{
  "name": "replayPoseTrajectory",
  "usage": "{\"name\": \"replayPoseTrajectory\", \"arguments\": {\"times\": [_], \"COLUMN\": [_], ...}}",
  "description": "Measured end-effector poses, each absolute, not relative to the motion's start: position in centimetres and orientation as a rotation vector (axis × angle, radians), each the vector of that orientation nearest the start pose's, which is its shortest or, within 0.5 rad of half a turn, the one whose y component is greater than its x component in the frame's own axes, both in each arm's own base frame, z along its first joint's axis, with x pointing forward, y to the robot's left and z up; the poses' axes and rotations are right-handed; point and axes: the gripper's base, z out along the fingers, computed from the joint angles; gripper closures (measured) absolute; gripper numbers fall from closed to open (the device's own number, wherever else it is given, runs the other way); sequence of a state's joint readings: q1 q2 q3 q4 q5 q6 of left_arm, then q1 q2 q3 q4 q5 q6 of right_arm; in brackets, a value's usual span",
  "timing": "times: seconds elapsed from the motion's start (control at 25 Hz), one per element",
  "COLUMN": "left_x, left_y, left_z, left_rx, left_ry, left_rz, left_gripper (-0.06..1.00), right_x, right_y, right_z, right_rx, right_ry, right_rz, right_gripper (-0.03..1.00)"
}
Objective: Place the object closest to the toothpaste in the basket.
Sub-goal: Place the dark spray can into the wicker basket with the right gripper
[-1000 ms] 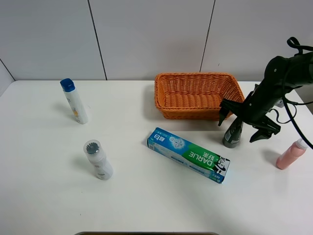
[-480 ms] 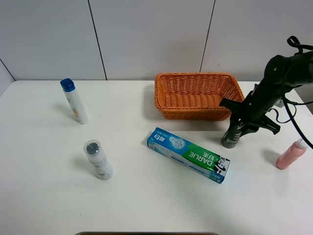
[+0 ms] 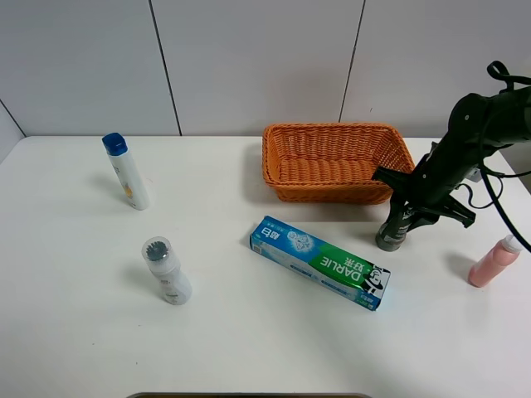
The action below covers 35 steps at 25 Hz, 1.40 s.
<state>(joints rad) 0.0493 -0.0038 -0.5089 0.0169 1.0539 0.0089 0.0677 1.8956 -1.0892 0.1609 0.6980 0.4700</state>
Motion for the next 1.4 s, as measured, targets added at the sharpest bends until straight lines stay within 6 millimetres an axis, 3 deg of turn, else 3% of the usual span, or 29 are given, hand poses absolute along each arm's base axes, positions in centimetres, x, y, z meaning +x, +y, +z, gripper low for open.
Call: {"name": "replayPoseTrajectory", "arguments": {"times": [0.84, 1.08, 1.4], "left_x": [-0.6, -0.6, -0.6], "left_y": [0.1, 0.1, 0.1], "left_z": [28.0, 28.0, 28.0], "left_rx": [-0.042, -0.042, -0.042], "left_ry": [2.025, 2.025, 2.025], "left_rz": [0.057, 0.057, 0.057], "left_gripper": [0.00, 0.00, 0.00], "right_x": [33.7, 33.0, 31.4], "right_y": [3.1, 3.5, 3.7], "right_z": [14.6, 17.7, 23.3], "right_rx": [0.734, 0.674, 0.535], "right_ry": [2.945, 2.900, 2.773], "right_rz": [0.190, 0.207, 0.253], "right_gripper": [0.61, 0.61, 0.61]}}
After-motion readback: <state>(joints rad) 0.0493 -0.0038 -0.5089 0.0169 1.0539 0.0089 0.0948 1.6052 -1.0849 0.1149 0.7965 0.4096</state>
